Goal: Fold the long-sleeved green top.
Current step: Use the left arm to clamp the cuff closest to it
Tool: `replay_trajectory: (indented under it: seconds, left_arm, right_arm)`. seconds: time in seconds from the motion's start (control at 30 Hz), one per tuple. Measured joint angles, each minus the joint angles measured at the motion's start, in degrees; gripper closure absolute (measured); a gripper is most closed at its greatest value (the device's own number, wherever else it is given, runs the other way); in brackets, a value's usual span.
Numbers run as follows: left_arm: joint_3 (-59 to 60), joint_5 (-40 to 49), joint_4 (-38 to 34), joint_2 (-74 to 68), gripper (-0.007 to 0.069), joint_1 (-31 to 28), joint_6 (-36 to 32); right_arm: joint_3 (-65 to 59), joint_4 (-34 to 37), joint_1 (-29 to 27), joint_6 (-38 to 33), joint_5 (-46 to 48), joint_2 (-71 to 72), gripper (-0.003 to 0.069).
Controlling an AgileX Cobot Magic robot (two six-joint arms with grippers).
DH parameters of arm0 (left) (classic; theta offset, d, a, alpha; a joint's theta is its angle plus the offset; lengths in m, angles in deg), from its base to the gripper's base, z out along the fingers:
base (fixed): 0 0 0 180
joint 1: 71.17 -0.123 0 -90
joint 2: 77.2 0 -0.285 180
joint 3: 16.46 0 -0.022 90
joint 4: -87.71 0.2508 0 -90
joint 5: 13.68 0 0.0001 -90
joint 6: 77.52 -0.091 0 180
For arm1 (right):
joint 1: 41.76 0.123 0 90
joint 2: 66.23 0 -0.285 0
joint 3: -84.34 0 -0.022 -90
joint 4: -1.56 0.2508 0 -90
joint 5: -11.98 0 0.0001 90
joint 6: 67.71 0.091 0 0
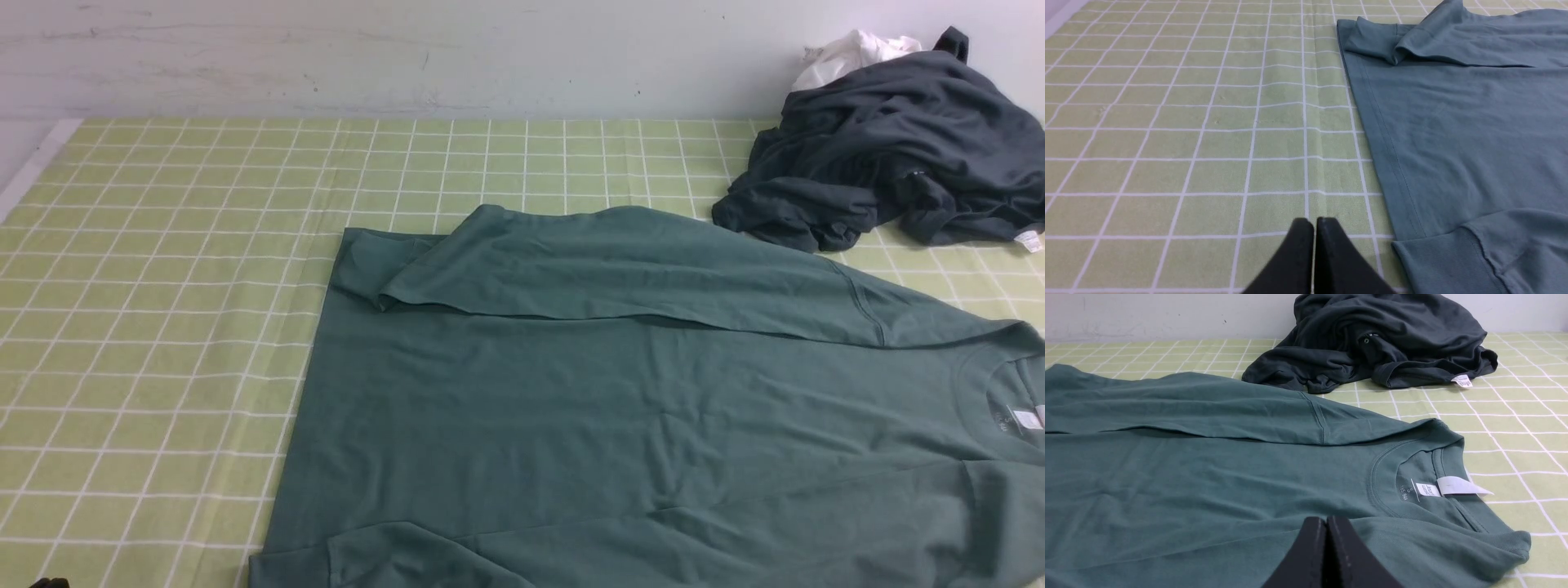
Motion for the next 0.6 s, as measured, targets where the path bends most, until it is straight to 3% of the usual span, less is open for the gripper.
replay_trajectory:
  seconds: [0.6]
  left_arm:
    - [0.0,-0.06,0.46,0.0,0.0628,0.0,-0.18]
  right_arm:
    - [0.0,0.0,0.0,0.0,0.0,0.0,0.0665]
